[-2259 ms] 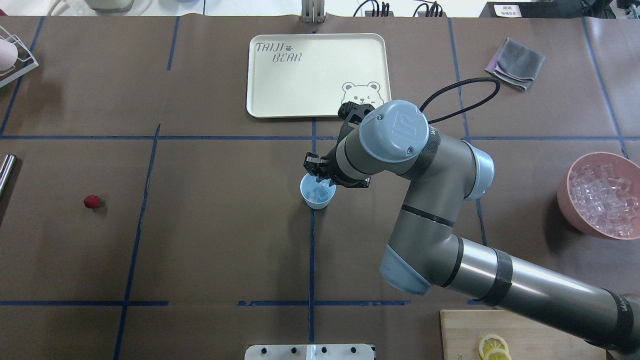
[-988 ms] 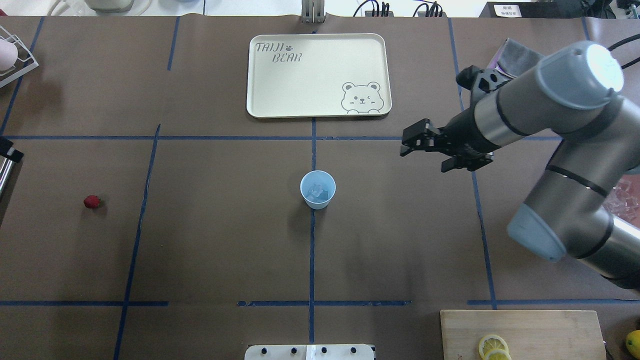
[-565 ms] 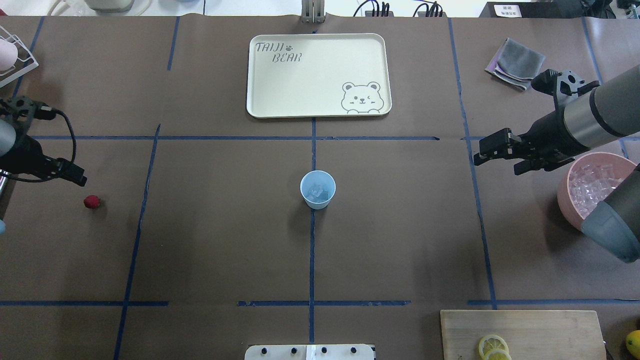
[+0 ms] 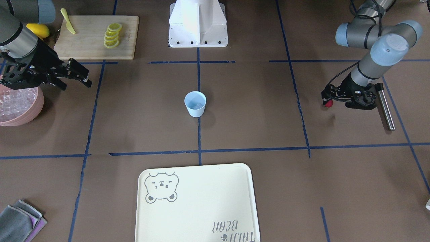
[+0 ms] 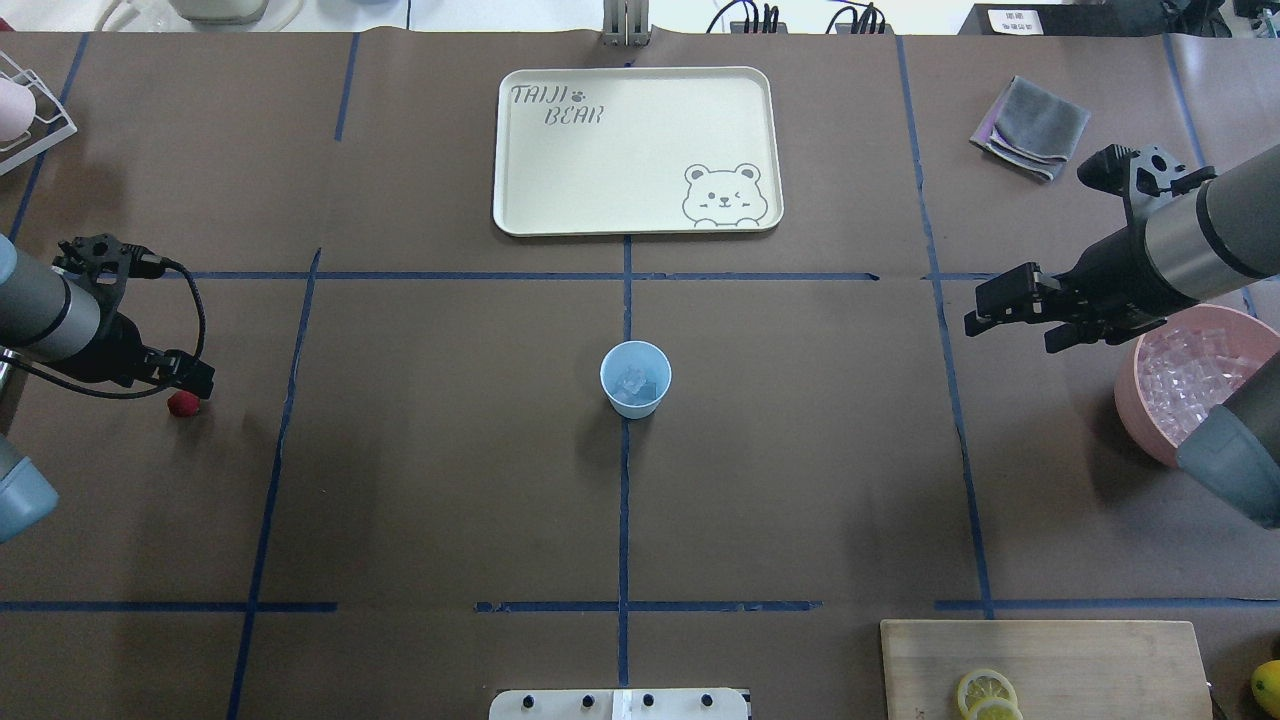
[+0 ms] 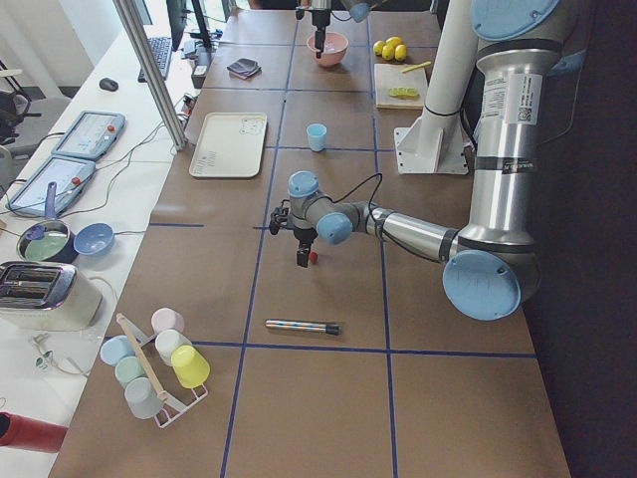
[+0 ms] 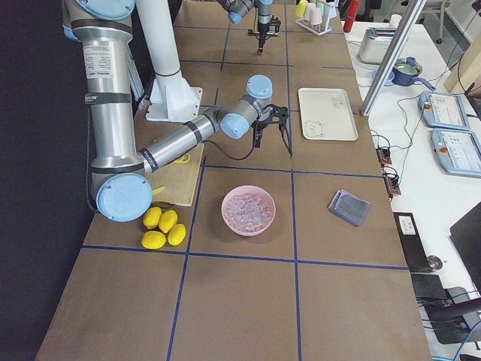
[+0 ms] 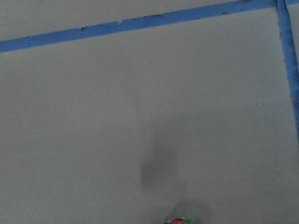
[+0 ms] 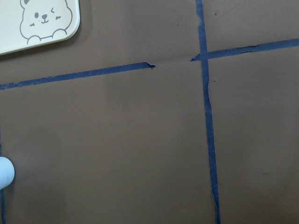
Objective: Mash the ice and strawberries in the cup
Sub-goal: 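Lower the left gripper onto the red strawberry and grasp it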
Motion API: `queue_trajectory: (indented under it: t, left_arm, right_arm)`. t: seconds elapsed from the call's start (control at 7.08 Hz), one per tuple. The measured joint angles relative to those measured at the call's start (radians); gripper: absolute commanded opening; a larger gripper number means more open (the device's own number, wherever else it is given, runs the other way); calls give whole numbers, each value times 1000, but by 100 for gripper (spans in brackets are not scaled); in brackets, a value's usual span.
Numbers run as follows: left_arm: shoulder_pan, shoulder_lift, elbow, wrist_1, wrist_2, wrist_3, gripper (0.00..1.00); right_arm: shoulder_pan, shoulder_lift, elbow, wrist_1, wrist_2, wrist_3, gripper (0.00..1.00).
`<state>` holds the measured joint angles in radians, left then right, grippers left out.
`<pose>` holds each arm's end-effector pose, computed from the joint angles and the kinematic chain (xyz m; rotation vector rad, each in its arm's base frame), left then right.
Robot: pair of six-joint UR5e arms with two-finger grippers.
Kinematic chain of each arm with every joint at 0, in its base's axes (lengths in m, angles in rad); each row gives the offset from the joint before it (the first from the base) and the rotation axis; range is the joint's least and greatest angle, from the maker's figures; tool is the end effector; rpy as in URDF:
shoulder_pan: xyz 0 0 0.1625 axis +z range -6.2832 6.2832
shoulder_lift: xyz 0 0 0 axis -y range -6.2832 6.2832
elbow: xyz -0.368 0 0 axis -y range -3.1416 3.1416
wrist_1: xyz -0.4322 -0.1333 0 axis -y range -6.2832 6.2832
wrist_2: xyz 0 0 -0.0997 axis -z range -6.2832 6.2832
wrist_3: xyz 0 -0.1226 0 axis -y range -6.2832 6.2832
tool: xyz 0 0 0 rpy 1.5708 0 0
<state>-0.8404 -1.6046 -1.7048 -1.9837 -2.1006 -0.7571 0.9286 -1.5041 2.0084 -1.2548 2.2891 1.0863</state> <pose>0.3338 -0.4796 0.4919 0.0687 0.7624 0.1284 -0.2804 -0.4627 0.3109 -0.0059 -1.0321 0.1096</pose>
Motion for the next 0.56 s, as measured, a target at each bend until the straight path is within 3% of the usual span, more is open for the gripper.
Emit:
queue_trajectory:
  t: [0.28,0.42,0.56]
  left_arm:
    - [14,-3,14,-1,4,-5,99]
    - [20,-5,18,-1,5,-5,91]
    - [24,-7,21,-1,6,-5,72]
  right_arm:
    - [0,-1,0,0,-2,0,100]
    - [-1,-1,0,0,-2,0,100]
    - [-1,0,0,1,-2,0,100]
